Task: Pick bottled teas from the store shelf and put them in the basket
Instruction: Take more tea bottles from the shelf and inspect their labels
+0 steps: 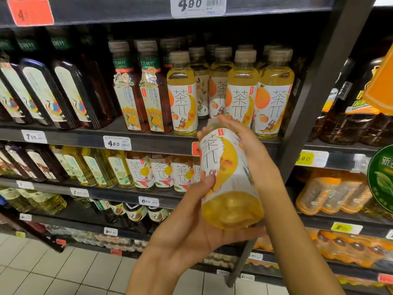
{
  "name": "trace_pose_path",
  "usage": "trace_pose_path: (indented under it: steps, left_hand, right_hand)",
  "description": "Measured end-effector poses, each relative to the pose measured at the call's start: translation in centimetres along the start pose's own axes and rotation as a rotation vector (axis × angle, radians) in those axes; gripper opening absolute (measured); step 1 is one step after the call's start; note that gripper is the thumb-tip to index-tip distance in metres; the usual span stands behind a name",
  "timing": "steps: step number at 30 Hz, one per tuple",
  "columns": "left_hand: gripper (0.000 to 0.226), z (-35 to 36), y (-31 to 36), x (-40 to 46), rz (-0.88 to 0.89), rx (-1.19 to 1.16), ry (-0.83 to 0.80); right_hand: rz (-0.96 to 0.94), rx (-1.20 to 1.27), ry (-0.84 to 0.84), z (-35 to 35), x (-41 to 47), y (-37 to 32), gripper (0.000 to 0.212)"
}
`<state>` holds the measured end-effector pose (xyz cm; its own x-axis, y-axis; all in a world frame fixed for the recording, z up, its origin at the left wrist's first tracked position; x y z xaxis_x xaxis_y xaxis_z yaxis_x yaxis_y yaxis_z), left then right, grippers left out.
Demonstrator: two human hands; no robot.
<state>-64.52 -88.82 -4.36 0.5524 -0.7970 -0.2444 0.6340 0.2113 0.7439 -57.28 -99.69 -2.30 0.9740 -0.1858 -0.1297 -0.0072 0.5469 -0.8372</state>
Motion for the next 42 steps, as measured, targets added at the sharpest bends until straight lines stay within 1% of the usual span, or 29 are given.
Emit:
trace_pose_path:
  steps: [1,2,4,6,9,11,13,15,16,18,20,23,25,26,27,30,32,36,38,40,42]
  left_hand:
    - [0.038,-0.9,-0.1,0.0,0.010,0.041,0.050]
    - [0.032,-1.7,0.1,0.1,0.034,0.030,0.066]
    - [0.054,-4.1,0.3,0.0,0.100,0.082,0.123]
    - [0.055,-5.5,0.2,0.4,0.160,0.119,0.182]
    - [0.047,-5.8,0.2,0.9,0.231,0.139,0.229]
    - [0.056,-6.2,0.1,1.0,0.250,0.090,0.230]
    - [0.061,-6.2,0.2,1.2,0.268,0.041,0.195]
    - [0.055,-6.2,0.1,1.5,0.284,0.047,0.171]
    - [0.049,-6.1,0.1,1.6,0.306,0.073,0.168]
    - [0.042,-6.2,0.3,1.9,0.345,0.136,0.199]
    - [0.051,-6.7,0.8,2.0,0.405,0.227,0.249]
    - [0.070,-6.7,2.1,1.8,0.558,0.547,0.247]
    - [0.082,-6.5,1.9,2.3,0.578,0.710,0.238]
    - [0.087,-6.5,1.7,2.6,0.588,0.769,0.271]
    - [0.087,-6.5,1.4,2.9,0.608,0.807,0.328]
    - [0.077,-6.8,0.9,3.7,0.695,0.814,0.452]
    - [0.077,-7.1,0.8,3.7,0.765,0.784,0.474]
    - [0.080,-6.9,2.4,3.1,0.937,0.807,0.558]
    - [0.071,-7.1,2.9,3.3,0.947,0.803,0.547]
    - [0.064,-7.1,3.0,3.5,0.916,0.815,0.506]
    - [0.065,-7.2,2.9,3.6,0.874,0.831,0.466]
  right_hand:
    - [0.012,0.033,-0.035,0.6,0.3,-0.7,0.025]
    - [-0.009,0.032,-0.034,0.8,0.8,-1.5,0.023]
    - [-0.113,-0.025,-0.041,0.7,1.2,-2.6,0.015]
    - [-0.240,-0.071,-0.087,0.5,1.1,-3.0,0.011]
    - [-0.395,-0.130,-0.168,1.1,0.1,-3.4,0.018]
    - [-0.445,-0.101,-0.194,1.4,-0.6,-3.2,0.028]
    - [-0.451,-0.061,-0.180,1.4,-1.0,-3.0,0.041]
    - [-0.431,-0.067,-0.158,1.2,-1.1,-2.5,0.047]
    - [-0.421,-0.088,-0.161,1.3,-1.2,-2.3,0.046]
    - [-0.434,-0.140,-0.162,1.5,-1.3,-2.0,0.036]
    - [-0.482,-0.140,-0.136,1.5,-1.5,-2.0,0.029]
    - [-0.589,-0.154,-0.131,1.6,-2.0,-2.6,0.037]
    - [-0.646,-0.226,-0.151,1.9,-2.5,-2.9,0.041]
    - [-0.663,-0.276,-0.174,2.1,-2.7,-3.0,0.041]
    - [-0.674,-0.338,-0.204,2.4,-2.9,-2.9,0.042]
    - [-0.663,-0.510,-0.352,2.9,-3.8,-2.6,0.047]
    - [-0.638,-0.558,-0.446,2.6,-4.4,-2.9,0.051]
    - [-0.633,-0.566,-0.571,2.2,-5.6,-3.2,0.054]
    - [-0.645,-0.580,-0.612,2.5,-5.8,-3.1,0.054]
    - [-0.667,-0.602,-0.630,2.6,-5.9,-3.2,0.054]
    - [-0.688,-0.624,-0.650,2.6,-5.9,-3.4,0.056]
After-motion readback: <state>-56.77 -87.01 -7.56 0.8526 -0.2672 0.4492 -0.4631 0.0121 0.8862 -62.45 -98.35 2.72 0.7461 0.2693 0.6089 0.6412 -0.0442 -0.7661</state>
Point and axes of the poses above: each hand's wrist, its own x-axis towards the middle knuckle, its own z-axis out of the palm, y = z × x, the point moved 5 cm from there along x, towards the middle knuckle, and after that the axes turned 2 degrees about y, right-handed, at the moved point
